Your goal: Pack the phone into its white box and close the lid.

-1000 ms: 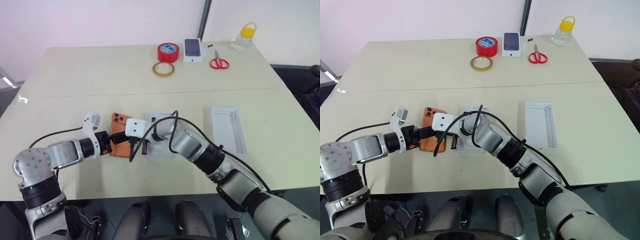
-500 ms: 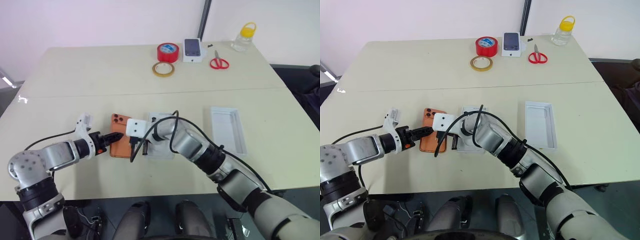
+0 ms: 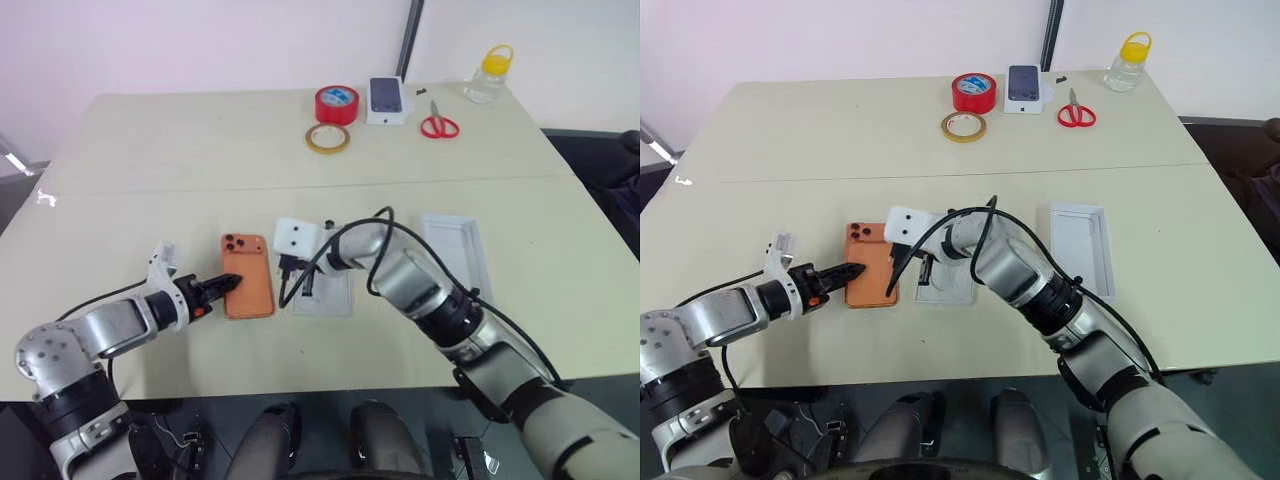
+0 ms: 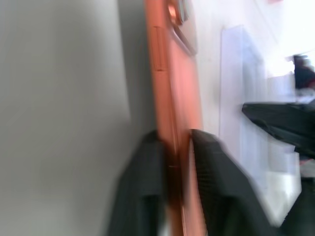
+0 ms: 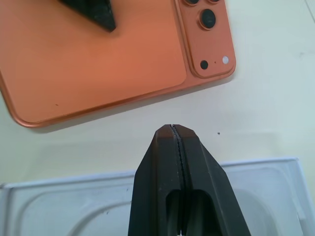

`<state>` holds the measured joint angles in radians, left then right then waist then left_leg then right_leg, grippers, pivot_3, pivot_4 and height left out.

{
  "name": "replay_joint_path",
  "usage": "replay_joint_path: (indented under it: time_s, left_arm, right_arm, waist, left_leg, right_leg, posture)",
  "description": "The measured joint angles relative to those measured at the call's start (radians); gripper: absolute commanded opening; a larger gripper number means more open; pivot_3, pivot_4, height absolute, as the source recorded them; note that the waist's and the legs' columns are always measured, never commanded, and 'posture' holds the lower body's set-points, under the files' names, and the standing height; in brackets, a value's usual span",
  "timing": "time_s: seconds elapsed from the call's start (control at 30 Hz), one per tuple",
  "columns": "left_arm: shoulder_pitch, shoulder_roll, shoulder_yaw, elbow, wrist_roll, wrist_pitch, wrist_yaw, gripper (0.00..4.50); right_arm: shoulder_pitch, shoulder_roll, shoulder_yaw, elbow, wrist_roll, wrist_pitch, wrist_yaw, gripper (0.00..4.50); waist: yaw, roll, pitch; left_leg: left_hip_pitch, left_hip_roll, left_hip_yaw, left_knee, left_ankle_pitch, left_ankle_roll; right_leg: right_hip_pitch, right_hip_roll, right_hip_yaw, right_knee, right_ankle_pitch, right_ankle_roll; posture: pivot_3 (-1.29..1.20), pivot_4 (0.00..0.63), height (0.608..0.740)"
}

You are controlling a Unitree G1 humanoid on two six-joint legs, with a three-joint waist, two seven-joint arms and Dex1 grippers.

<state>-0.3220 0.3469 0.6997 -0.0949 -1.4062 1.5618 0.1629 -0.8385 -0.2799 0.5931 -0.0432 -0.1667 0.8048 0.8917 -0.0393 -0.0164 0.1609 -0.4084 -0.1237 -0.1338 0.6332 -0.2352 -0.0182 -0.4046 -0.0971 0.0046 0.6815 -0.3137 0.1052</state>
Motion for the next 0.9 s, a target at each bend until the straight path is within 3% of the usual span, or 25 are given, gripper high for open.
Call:
replay_joint_path:
  time_s: [0.27, 0.53, 0.9]
  left_arm:
    - [-0.005, 0.019, -0.061, 0.002, -0.115, -0.164, 0.087, 0.04]
    - [-0.080, -0.021, -0.335, -0.017, -0.371, -0.369, 0.261, 0.04]
    - [-0.074, -0.026, -0.596, 0.010, -0.394, -0.464, 0.350, 0.04]
  right_arm:
    - [0.045, -0.119, -0.093, -0.149, 0.058, 0.025, 0.016, 0.00]
    - [0.127, -0.287, -0.244, -0.232, 0.145, 0.015, 0.046, 0.00]
    - [0.203, -0.388, -0.304, -0.230, 0.151, 0.027, -0.001, 0.00]
  waist:
    - [0.003, -0.002, 0.001]
    - [0.029, -0.003, 0.002]
    - [0.028, -0.004, 0.002]
  left_leg:
    - [-0.001, 0.000, 0.000, 0.000, 0.000, 0.000]
    - [-0.002, 0.000, 0.001, 0.001, -0.001, 0.001]
    - [-0.002, 0.000, 0.004, 0.000, 0.000, 0.001]
  right_leg:
    - [-0.001, 0.000, 0.001, 0.000, 0.000, 0.000]
    - [0.001, -0.001, 0.001, -0.004, 0.000, 0.000]
    - [-0.001, 0.000, 0.004, -0.002, 0.000, 0.000]
  posture:
    - [0.00, 0.150, 0.740]
    - [0.00, 0.150, 0.740]
    - [0.00, 0.150, 0.740]
